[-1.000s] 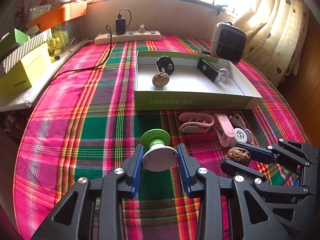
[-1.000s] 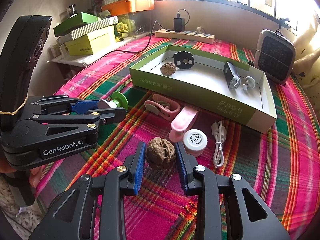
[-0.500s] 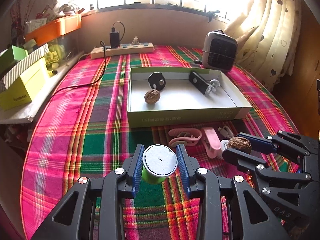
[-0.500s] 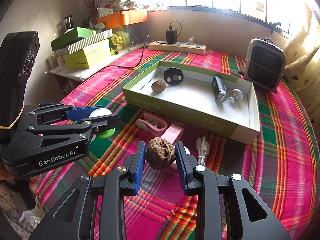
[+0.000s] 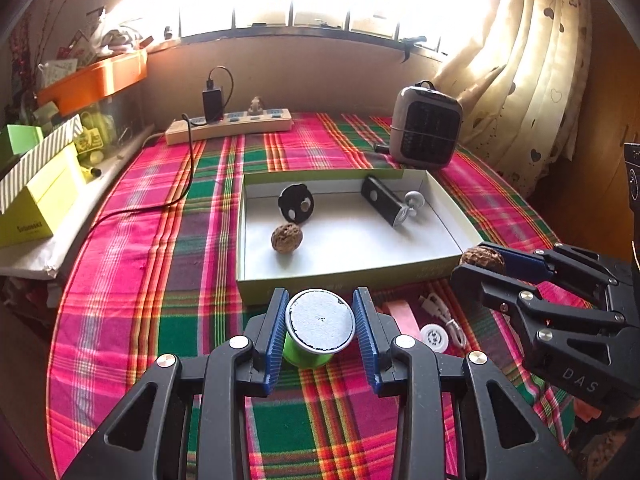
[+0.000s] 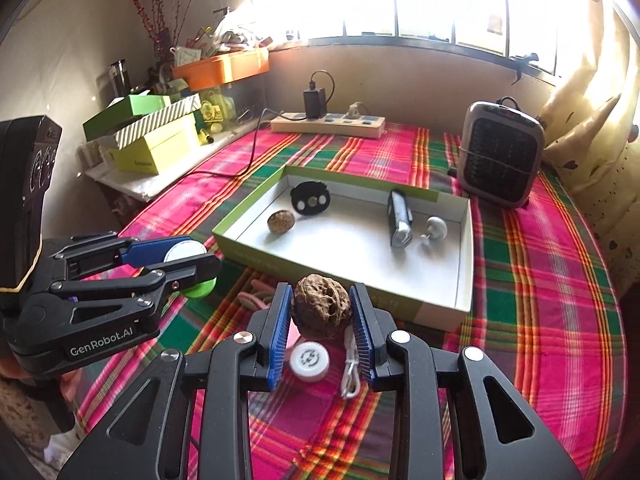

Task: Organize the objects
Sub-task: 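Lift the spool and the walnut off the cloth with both tools, then carry the spool and the walnut over the white box with both tools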

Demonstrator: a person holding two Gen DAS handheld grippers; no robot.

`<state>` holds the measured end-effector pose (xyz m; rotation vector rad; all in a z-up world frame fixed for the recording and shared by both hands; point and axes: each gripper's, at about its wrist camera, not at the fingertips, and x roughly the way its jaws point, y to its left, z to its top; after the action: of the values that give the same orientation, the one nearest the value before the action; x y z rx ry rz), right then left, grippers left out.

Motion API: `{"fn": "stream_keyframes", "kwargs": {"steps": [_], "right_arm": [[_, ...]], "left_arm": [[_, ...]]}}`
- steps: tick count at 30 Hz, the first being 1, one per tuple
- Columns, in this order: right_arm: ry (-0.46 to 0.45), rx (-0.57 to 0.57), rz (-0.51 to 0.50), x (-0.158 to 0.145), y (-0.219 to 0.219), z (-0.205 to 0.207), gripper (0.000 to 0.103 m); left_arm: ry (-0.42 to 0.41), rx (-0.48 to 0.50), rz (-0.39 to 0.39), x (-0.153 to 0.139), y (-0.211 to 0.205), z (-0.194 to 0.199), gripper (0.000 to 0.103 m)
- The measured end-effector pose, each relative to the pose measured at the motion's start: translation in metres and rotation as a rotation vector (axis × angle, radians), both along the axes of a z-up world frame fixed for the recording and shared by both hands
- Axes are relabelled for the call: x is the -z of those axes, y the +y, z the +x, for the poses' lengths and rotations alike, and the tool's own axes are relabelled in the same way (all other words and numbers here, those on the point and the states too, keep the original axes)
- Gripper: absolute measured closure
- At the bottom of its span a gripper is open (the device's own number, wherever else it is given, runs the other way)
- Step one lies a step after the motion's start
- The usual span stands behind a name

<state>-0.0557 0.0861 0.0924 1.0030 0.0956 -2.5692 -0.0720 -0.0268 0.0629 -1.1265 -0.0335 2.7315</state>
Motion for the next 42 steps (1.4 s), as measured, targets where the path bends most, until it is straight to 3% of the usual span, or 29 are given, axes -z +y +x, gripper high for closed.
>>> {"fn": "stream_keyframes", "kwargs": {"steps": [17, 29, 42], "right_arm": [[-0.001, 0.0, 0.026, -0.017, -0.004, -0.077, 0.072], [-0.098, -0.016, 0.036, 0.009, -0.013, -0.139, 0.072], [-0.151, -0.013, 0.035, 0.026, -0.014, -0.165, 0.072]], "left_arm": [[-0.008, 0.014, 0.02, 0.0, 0.0, -0.042, 0.072], [-0.027, 0.015, 0.025, 0.011, -0.001, -0.069, 0.072], [-0.056, 0.028, 0.007, 0.023, 0.01, -0.094, 0.072]]}}
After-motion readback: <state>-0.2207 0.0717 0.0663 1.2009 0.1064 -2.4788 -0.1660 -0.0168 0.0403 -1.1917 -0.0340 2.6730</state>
